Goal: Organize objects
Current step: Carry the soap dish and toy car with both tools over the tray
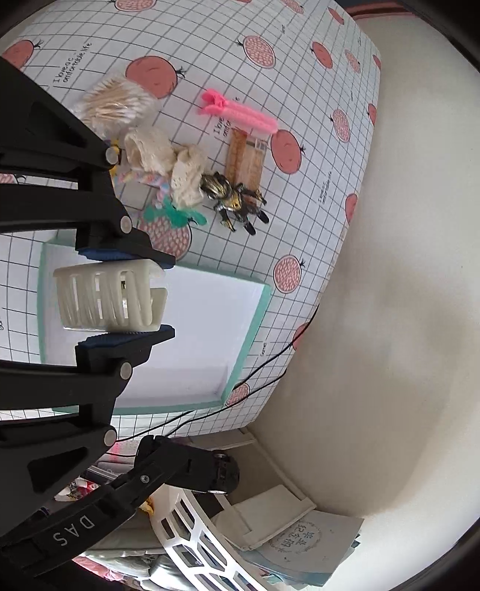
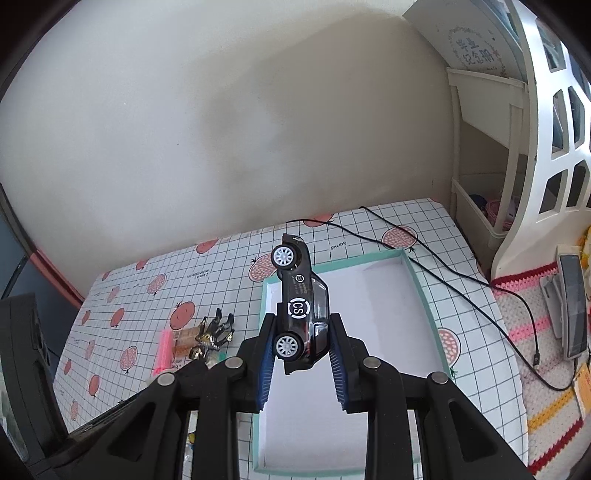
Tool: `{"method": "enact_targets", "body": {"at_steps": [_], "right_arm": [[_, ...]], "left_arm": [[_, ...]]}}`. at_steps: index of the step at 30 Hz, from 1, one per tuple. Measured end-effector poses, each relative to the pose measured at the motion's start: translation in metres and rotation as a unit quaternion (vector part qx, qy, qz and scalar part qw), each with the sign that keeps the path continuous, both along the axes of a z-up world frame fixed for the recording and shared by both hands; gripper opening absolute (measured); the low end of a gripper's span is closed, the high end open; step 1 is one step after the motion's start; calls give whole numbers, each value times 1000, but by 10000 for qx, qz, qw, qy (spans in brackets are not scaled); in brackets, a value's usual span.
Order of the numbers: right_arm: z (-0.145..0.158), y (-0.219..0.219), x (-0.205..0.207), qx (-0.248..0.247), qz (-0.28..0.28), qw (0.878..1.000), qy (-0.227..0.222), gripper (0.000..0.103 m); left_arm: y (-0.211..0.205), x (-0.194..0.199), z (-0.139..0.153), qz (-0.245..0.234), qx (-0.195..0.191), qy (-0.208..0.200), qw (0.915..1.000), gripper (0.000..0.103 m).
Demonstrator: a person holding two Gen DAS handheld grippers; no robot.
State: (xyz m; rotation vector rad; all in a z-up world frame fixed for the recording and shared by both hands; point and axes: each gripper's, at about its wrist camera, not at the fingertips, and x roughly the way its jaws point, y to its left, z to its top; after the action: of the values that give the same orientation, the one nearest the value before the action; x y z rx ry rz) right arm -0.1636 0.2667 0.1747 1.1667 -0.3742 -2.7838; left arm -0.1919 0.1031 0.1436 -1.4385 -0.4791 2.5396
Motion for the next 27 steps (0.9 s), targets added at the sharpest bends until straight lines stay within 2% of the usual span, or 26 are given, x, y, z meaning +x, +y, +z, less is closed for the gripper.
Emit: {"method": "enact_targets", "body": {"at_steps": [5, 9, 19, 27], "right_arm": [[-19, 9, -28, 283, -74, 9995, -133, 29], [-44, 20, -49, 288, -122, 9991, -298, 29], [-119, 29, -87, 381, -99, 9945, -975, 29], [-143, 26, -94, 308, -99, 9920, -1222, 29]], "left_arm": [[17, -29, -12, -161, -56, 90, 9998, 32], [37, -43, -23, -334, -196, 182, 9991, 32], [61, -78, -79, -539, -241, -177, 9981, 32], [65, -84, -99, -573, -400, -283, 9972, 32]]}}
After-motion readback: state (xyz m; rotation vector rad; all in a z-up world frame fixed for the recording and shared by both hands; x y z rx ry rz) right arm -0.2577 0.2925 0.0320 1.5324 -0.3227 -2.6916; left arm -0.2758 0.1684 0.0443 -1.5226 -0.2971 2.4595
